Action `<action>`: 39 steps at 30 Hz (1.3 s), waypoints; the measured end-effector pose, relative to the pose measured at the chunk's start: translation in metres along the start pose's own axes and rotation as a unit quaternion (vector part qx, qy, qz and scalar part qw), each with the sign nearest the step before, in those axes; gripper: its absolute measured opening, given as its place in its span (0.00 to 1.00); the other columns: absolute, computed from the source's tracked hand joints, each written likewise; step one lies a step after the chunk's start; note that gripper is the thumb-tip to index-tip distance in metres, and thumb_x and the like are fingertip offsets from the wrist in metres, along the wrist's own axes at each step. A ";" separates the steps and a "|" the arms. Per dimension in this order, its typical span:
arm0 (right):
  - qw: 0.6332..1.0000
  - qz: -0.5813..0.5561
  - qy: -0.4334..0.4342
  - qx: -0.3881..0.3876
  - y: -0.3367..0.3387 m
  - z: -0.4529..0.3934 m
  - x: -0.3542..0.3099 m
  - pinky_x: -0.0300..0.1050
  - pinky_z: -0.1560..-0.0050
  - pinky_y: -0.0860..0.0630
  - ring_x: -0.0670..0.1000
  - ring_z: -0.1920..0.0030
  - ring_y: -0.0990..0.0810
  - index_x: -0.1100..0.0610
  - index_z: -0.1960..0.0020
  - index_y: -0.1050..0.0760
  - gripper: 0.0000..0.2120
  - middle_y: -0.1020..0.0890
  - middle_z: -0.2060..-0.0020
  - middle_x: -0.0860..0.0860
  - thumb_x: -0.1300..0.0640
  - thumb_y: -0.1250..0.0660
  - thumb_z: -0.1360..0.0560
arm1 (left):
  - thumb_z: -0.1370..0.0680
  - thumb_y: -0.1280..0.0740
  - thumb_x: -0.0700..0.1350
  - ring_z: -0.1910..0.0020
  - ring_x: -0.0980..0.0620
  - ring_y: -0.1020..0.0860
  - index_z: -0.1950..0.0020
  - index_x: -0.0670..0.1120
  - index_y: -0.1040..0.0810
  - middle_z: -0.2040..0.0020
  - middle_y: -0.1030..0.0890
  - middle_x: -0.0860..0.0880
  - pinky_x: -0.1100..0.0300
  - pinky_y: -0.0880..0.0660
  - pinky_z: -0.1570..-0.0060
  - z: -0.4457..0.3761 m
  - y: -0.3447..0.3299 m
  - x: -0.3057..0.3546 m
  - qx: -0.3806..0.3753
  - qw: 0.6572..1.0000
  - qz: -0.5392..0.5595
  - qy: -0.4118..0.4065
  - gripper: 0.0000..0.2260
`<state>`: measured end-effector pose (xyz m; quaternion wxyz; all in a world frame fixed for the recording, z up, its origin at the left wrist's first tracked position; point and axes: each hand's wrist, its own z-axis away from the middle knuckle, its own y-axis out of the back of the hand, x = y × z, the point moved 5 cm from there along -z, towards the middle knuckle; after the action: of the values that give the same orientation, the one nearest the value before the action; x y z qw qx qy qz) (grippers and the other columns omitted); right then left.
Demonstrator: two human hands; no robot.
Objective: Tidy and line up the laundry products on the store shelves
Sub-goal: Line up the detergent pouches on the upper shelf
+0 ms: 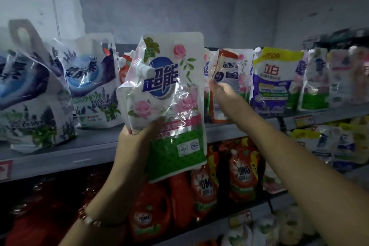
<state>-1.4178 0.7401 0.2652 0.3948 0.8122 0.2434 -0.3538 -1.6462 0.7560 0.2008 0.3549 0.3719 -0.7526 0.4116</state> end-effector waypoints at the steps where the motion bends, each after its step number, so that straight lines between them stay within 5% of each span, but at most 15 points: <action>1: 0.999 -0.016 -0.021 0.023 0.001 -0.013 0.002 0.54 0.35 0.34 0.57 0.31 0.32 0.52 0.24 0.41 0.38 0.33 0.27 0.55 0.29 0.49 0.24 | 0.27 0.29 0.40 0.49 0.43 0.15 0.39 0.43 0.22 0.48 0.14 0.43 0.50 0.18 0.54 -0.003 0.000 0.003 0.004 1.000 0.005 -0.005 0.16; 7: 0.983 0.045 -0.159 0.074 -0.018 -0.063 0.034 0.64 0.30 0.40 0.65 0.24 0.44 0.54 0.21 0.65 0.55 0.50 0.21 0.58 0.30 0.35 0.29 | 0.24 0.31 0.39 0.47 0.42 0.16 0.36 0.43 0.23 0.45 0.15 0.42 0.46 0.19 0.48 -0.005 0.002 0.014 0.019 0.999 0.027 -0.013 0.15; 14: 0.969 0.096 -0.181 0.140 -0.050 -0.075 0.039 0.69 0.28 0.46 0.67 0.23 0.52 0.54 0.22 0.68 0.57 0.56 0.21 0.57 0.33 0.33 0.29 | 0.24 0.31 0.39 0.47 0.41 0.16 0.38 0.43 0.22 0.45 0.15 0.42 0.44 0.19 0.47 0.000 0.016 0.027 0.029 0.999 0.001 -0.030 0.15; 23: 0.949 0.183 -0.170 0.193 -0.031 -0.080 0.062 0.62 0.35 0.33 0.67 0.28 0.41 0.60 0.21 0.59 0.47 0.49 0.24 0.57 0.43 0.34 0.25 | 0.24 0.30 0.40 0.49 0.42 0.15 0.39 0.46 0.21 0.47 0.15 0.44 0.43 0.21 0.46 0.008 0.041 0.030 0.050 0.999 -0.005 -0.021 0.13; 28: 0.964 0.163 -0.102 0.183 -0.017 -0.081 0.066 0.51 0.49 0.29 0.66 0.40 0.27 0.65 0.31 0.38 0.26 0.36 0.33 0.63 0.55 0.35 0.24 | 0.24 0.30 0.39 0.47 0.40 0.16 0.38 0.44 0.22 0.46 0.15 0.42 0.42 0.21 0.45 0.009 0.041 0.033 0.043 0.999 0.005 -0.015 0.14; 34: 0.965 0.039 -0.051 0.255 0.015 -0.075 0.080 0.50 0.48 0.26 0.63 0.45 0.21 0.61 0.37 0.27 0.19 0.23 0.41 0.63 0.61 0.32 0.28 | 0.25 0.30 0.39 0.47 0.40 0.16 0.38 0.44 0.22 0.46 0.15 0.42 0.40 0.22 0.43 0.010 0.042 0.035 0.047 0.999 0.005 -0.016 0.15; 37: 0.947 -0.144 -0.083 0.273 0.025 -0.075 0.094 0.51 0.50 0.24 0.56 0.53 0.18 0.58 0.40 0.23 0.18 0.18 0.49 0.58 0.62 0.32 0.30 | 0.25 0.30 0.40 0.47 0.41 0.16 0.38 0.44 0.22 0.46 0.15 0.42 0.40 0.22 0.43 0.009 0.046 0.036 0.050 0.999 0.004 -0.011 0.15; 39: 0.900 -0.311 -0.121 0.280 0.032 -0.075 0.106 0.47 0.58 0.23 0.49 0.65 0.18 0.56 0.45 0.23 0.14 0.18 0.59 0.54 0.61 0.33 0.31 | 0.24 0.30 0.40 0.47 0.41 0.16 0.37 0.45 0.23 0.46 0.15 0.43 0.42 0.21 0.44 0.009 0.050 0.038 0.052 0.999 0.001 -0.008 0.15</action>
<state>-1.3005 0.7953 0.2324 0.0469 0.7229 0.3250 -0.6079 -1.7088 0.7566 0.2115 0.3286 0.3922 -0.7335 0.4474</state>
